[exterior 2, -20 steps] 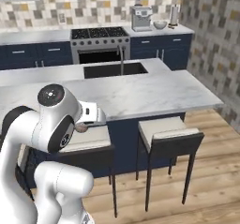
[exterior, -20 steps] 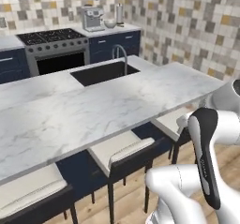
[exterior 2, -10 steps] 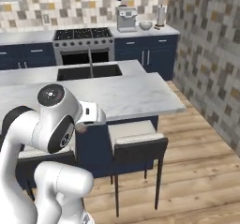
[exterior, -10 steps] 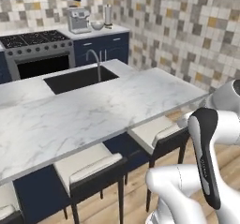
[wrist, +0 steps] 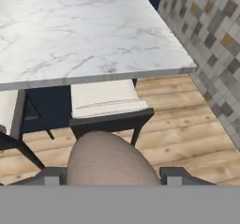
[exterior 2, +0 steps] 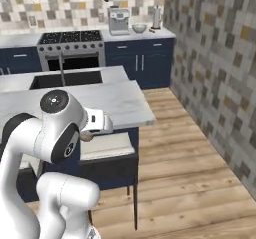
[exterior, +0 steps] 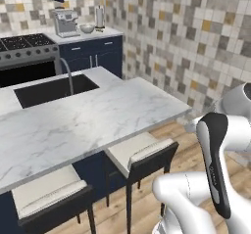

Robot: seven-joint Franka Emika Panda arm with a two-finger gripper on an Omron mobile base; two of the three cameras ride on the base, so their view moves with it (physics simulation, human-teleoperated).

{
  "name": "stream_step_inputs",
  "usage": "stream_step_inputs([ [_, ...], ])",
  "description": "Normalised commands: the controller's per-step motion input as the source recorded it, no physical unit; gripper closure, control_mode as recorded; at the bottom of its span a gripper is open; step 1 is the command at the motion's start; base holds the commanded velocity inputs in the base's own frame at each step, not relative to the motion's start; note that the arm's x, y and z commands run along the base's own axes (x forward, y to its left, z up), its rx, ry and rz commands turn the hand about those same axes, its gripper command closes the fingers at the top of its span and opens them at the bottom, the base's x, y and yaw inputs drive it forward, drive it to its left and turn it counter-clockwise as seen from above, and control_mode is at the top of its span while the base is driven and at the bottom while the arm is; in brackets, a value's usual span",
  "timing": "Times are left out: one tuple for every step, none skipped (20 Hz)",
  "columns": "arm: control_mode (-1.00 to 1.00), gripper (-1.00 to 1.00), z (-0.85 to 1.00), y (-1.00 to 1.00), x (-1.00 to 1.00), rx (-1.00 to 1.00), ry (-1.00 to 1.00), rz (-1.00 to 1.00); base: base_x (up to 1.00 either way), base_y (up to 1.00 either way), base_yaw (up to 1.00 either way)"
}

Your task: Pick the egg and butter from the fridge and place them by the bowl for mixing.

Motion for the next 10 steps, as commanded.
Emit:
stream_step_inputs([
  [1.00, 1.00, 0.00, 0.00, 0.00, 0.00, 0.00, 0.00, 0.36, -0.68, 0.00],
  [1.00, 1.00, 0.00, 0.00, 0.00, 0.00, 0.00, 0.00, 0.36, -0.67, 0.00],
  [1.00, 1.00, 0.00, 0.00, 0.00, 0.00, 0.00, 0.00, 0.36, -0.67, 0.00],
  [1.00, 1.00, 0.00, 0.00, 0.00, 0.00, 0.00, 0.00, 0.36, -0.67, 0.00],
  [1.00, 1.00, 0.00, 0.00, 0.00, 0.00, 0.00, 0.00, 0.36, -0.67, 0.00],
  [1.00, 1.00, 0.00, 0.00, 0.00, 0.00, 0.00, 0.00, 0.36, -0.67, 0.00],
  [1.00, 1.00, 0.00, 0.00, 0.00, 0.00, 0.00, 0.00, 0.37, -0.66, 0.00],
  [1.00, 1.00, 0.00, 0.00, 0.00, 0.00, 0.00, 0.00, 0.40, -0.65, 0.00],
  [1.00, 1.00, 0.00, 0.00, 0.00, 0.00, 0.00, 0.00, 0.41, -0.64, 0.00],
  [1.00, 1.00, 0.00, 0.00, 0.00, 0.00, 0.00, 0.00, 0.43, -0.63, 0.00],
])
